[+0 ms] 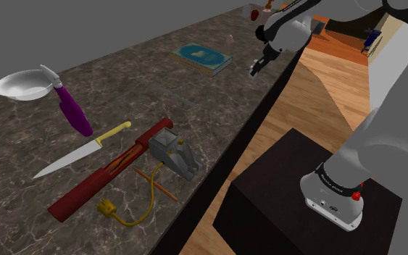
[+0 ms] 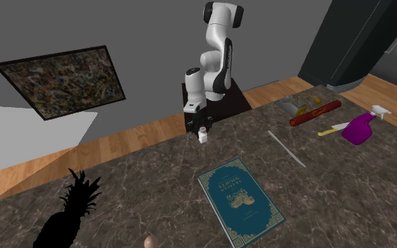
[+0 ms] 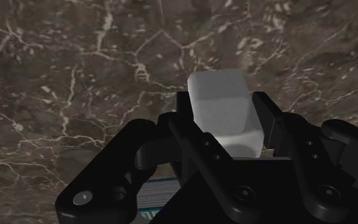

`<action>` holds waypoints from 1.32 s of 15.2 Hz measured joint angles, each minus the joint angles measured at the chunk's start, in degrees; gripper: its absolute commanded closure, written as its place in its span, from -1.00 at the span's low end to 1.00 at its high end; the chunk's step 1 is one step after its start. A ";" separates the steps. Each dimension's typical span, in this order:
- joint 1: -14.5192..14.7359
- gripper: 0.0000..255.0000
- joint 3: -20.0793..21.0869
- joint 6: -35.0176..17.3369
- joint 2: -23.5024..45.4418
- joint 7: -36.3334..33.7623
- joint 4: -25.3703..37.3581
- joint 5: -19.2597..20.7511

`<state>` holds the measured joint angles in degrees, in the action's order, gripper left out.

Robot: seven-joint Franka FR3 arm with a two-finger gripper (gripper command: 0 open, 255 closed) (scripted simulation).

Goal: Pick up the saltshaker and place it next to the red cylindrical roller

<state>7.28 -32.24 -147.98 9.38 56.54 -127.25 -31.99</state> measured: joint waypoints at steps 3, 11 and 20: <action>0.50 1.00 -0.76 1.48 -1.66 -2.24 0.45 2.71; 1.41 1.00 -2.06 5.68 -6.46 -8.03 1.66 9.73; 1.57 1.00 -2.31 11.43 -10.04 -12.88 5.17 15.17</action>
<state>8.86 -34.55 -136.55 -0.66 43.66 -122.09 -16.82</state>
